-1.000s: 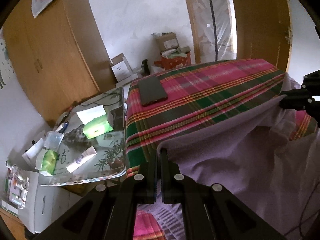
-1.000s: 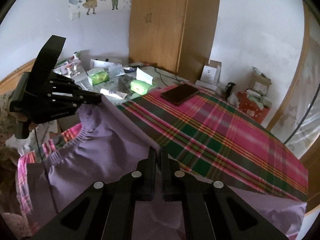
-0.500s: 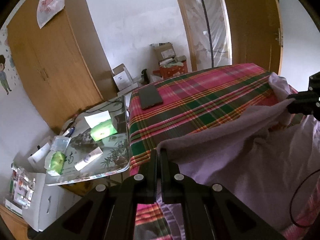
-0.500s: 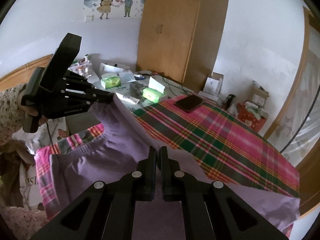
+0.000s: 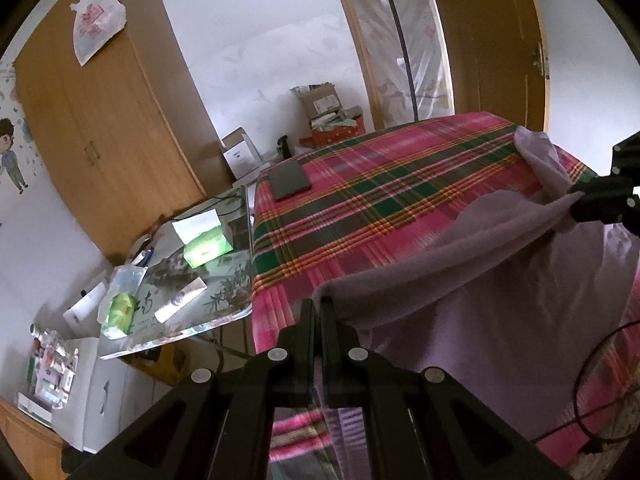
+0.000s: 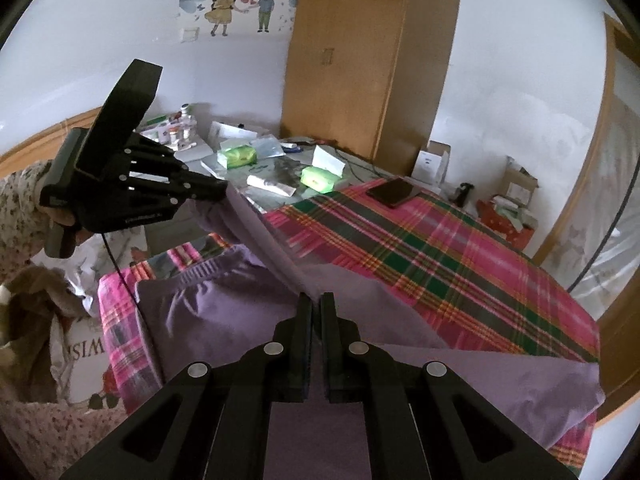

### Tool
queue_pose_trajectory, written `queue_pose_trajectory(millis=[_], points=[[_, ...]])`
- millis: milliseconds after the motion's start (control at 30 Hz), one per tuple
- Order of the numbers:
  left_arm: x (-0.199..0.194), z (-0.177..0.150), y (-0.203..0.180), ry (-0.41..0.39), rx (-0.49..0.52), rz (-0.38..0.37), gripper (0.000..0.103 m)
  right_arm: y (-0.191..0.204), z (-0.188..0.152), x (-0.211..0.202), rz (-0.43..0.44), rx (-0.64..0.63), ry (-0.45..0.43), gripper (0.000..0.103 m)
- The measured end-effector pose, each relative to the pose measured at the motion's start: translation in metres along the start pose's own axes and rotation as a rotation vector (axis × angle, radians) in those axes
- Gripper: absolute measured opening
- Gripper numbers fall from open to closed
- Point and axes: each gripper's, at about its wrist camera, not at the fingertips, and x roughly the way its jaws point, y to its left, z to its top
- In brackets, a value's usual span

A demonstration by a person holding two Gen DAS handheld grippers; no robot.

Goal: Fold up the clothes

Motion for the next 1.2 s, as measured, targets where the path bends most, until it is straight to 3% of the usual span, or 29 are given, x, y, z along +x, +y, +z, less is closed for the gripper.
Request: queue_pose_trajectory(millis=[533, 767, 1067, 1200], points=[[-0.022, -0.052, -0.028, 0.017, 0.059, -0.066, 0.002, 0.031, -0.048, -0.014, 0.04, 0.012, 0.067, 0.004], [-0.014, -0.084, -0.045, 0.053, 0.067, -0.109, 0.002, 0.039, -0.072, -0.004, 0.052, 0.02, 0.124, 0.004], [-0.011, -0.117, -0.052, 0.077, 0.015, -0.152, 0.004, 0.047, -0.1, 0.013, 0.064, 0.026, 0.196, 0.004], [-0.015, -0.127, -0.042, 0.076, -0.09, -0.212, 0.01, 0.049, -0.108, 0.014, 0.061, 0.029, 0.204, 0.004]])
